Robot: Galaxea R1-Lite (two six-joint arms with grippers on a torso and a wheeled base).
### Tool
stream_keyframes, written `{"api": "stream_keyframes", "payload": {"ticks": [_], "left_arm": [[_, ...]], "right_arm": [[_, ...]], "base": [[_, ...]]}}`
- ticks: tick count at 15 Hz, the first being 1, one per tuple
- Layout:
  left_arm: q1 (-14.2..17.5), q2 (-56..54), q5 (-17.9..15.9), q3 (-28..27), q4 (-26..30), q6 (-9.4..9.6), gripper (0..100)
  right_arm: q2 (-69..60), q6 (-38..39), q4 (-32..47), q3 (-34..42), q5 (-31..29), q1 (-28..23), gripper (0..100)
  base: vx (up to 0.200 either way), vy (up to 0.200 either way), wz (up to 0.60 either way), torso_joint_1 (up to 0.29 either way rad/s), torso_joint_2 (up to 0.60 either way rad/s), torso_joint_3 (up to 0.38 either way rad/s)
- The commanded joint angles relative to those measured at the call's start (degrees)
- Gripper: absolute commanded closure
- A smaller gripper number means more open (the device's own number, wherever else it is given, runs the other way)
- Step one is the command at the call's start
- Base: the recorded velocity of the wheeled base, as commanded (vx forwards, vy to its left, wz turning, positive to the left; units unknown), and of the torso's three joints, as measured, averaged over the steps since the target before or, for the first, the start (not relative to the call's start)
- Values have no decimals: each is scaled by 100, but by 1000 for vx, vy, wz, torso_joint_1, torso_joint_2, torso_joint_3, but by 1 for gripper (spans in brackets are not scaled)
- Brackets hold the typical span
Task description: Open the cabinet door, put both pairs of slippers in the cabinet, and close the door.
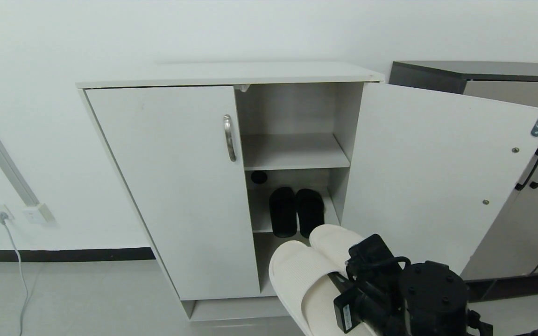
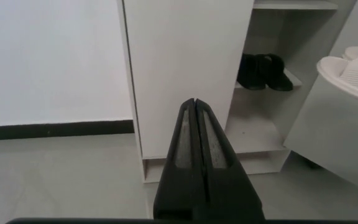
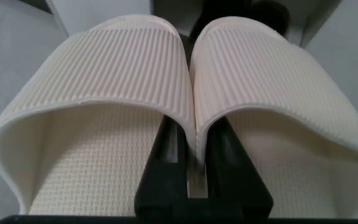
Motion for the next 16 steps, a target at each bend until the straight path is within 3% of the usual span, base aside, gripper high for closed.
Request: {"api": "stream_keyframes", "payload": {"ticks": [1,5,7,9,16], "left_arm": [[2,5,0,-1,1,-6,100],[2,5,0,7,1,3,100],[2,5,0,-1,1,3,100],[2,5,0,-1,1,3,100],[2,5,0,-1,1,3,100]], "right_arm": [[86,-3,-33,-10,-8,-2,100],[596,190,450,-1038,-1309,86,100],[736,375,1136,-1680,-1669,138,100],[763,779,2586,-3007,-2311,182,100],[649,1271,5434,-5758,-2539,68,100]], "base": [[0,0,0,0,0,0],[0,0,0,0,0,0],[0,0,0,0,0,0],[0,0,0,0,0,0],[0,0,0,0,0,0]]}}
